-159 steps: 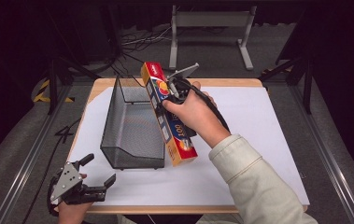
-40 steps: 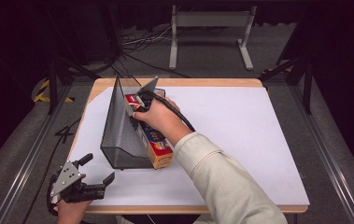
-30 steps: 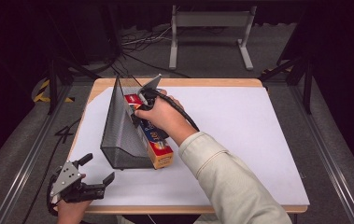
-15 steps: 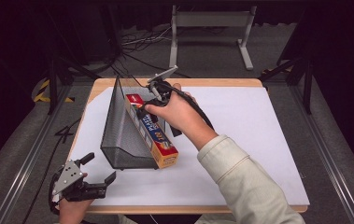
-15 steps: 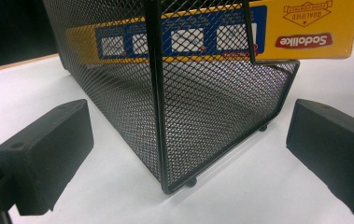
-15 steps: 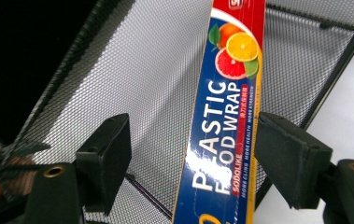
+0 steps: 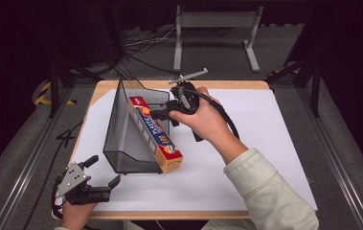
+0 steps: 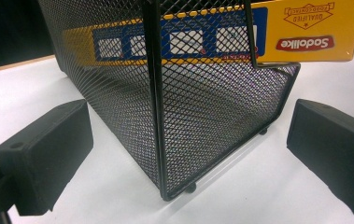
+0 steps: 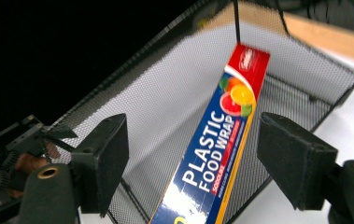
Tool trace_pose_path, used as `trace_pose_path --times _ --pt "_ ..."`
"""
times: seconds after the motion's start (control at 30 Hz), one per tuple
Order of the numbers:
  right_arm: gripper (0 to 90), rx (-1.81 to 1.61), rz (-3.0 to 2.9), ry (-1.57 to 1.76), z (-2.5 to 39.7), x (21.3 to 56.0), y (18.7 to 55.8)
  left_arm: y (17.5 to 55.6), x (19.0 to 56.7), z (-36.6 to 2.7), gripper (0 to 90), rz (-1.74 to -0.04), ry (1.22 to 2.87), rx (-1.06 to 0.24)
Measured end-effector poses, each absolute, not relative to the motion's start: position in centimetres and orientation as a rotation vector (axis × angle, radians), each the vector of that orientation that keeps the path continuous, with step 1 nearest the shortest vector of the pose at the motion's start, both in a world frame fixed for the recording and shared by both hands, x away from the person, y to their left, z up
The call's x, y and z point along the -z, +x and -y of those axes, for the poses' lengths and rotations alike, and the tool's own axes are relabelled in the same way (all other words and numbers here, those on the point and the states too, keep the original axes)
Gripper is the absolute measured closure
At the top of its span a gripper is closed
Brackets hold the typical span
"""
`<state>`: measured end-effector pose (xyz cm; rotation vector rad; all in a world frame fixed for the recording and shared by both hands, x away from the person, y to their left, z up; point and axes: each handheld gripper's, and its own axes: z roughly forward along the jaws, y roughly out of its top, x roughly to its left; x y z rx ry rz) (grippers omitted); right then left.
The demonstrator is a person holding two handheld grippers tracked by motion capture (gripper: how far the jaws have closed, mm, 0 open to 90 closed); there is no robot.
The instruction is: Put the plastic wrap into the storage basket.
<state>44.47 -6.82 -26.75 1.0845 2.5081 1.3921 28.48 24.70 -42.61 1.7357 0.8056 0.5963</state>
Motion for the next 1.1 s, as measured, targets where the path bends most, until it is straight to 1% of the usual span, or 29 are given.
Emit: trace_pose_path --times 0.2,0.43,0.57,0.93,0.97,1.03,1.1 --pt "25.1 -1.461 -2.481 0.949 7.5 26.6 42.8 28.3 42.6 -24.8 1.2 -0.806 1.738 -0.595" --pt "25.1 -1.471 -2.447 0.915 8.9 27.1 42.1 28.2 42.6 -24.9 1.1 -0.816 1.729 -0.592" --pt "25.0 -1.482 -2.408 0.977 10.9 27.4 41.6 28.3 42.6 -24.8 1.1 -0.817 1.737 -0.590" --pt "23.3 -1.454 -2.341 0.950 16.4 28.1 39.9 28.3 42.6 -24.7 0.9 -0.814 1.740 -0.589" --pt "23.3 -1.454 -2.341 0.950 16.4 28.1 39.9 28.3 42.6 -24.7 0.9 -0.814 1.740 -0.590" --pt "23.2 -1.452 -2.318 0.956 18.2 28.2 39.6 28.3 42.6 -24.7 0.9 -0.816 1.739 -0.588" --pt "23.2 -1.450 -2.310 0.958 18.6 28.2 39.6 28.3 42.6 -24.7 0.9 -0.816 1.740 -0.588"
